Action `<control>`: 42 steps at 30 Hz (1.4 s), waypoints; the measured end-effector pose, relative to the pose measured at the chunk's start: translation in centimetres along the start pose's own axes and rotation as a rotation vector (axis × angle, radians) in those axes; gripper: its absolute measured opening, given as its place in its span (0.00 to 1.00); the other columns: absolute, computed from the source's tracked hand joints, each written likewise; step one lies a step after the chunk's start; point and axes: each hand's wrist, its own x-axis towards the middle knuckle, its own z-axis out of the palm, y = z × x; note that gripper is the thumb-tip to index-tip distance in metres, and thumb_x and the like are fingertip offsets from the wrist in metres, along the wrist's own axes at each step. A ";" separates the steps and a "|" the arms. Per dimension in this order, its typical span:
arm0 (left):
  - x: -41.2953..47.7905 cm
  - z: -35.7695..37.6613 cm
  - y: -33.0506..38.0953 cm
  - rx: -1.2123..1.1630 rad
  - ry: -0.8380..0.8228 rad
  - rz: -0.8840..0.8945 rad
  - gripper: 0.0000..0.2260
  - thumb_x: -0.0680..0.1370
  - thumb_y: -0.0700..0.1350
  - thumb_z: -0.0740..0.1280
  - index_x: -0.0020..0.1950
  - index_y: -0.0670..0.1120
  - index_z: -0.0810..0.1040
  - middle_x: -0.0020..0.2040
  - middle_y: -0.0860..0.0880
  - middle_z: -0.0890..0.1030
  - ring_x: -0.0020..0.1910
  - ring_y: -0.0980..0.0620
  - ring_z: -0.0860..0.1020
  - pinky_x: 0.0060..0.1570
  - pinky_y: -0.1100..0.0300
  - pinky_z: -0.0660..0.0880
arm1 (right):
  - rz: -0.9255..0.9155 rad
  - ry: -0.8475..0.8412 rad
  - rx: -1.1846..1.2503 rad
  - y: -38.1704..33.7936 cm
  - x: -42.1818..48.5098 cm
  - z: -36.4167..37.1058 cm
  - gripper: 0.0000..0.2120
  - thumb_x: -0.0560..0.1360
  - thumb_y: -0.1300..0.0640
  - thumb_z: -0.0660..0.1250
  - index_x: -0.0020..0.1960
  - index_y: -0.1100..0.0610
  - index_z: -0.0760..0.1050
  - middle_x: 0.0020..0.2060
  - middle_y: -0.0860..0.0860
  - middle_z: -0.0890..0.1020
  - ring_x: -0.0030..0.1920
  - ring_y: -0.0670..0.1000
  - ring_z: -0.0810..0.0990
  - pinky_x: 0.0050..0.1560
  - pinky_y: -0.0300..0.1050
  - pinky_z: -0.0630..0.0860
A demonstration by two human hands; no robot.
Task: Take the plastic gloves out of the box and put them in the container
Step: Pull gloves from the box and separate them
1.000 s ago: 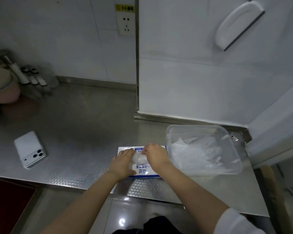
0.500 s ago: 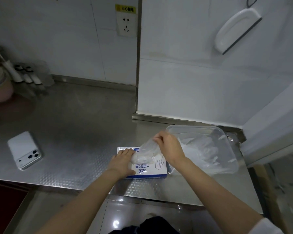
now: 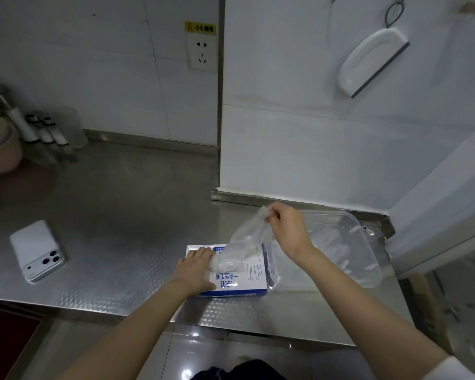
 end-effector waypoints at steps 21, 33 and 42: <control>-0.8 -12.8 9.7 -0.651 0.208 0.369 0.18 0.73 0.46 0.72 0.61 0.46 0.75 0.53 0.56 0.76 0.53 0.60 0.75 0.56 0.64 0.70 | -0.133 -0.089 0.076 -0.8 0.3 -4.9 0.15 0.73 0.62 0.70 0.33 0.55 0.66 0.27 0.47 0.68 0.30 0.46 0.65 0.33 0.34 0.64; 0.2 -12.9 8.2 -0.816 0.337 0.224 0.07 0.72 0.39 0.73 0.37 0.49 0.80 0.37 0.48 0.82 0.37 0.54 0.76 0.41 0.63 0.74 | -0.020 -0.010 0.042 1.4 0.3 -6.6 0.04 0.76 0.63 0.66 0.44 0.62 0.79 0.31 0.42 0.74 0.32 0.41 0.72 0.37 0.25 0.67; 0.7 -12.0 8.2 -0.894 0.369 0.182 0.06 0.74 0.37 0.70 0.39 0.47 0.78 0.40 0.46 0.81 0.39 0.52 0.76 0.41 0.63 0.75 | 0.190 -0.051 0.458 1.7 0.1 -5.7 0.06 0.76 0.61 0.67 0.52 0.60 0.77 0.40 0.49 0.78 0.37 0.44 0.78 0.39 0.35 0.78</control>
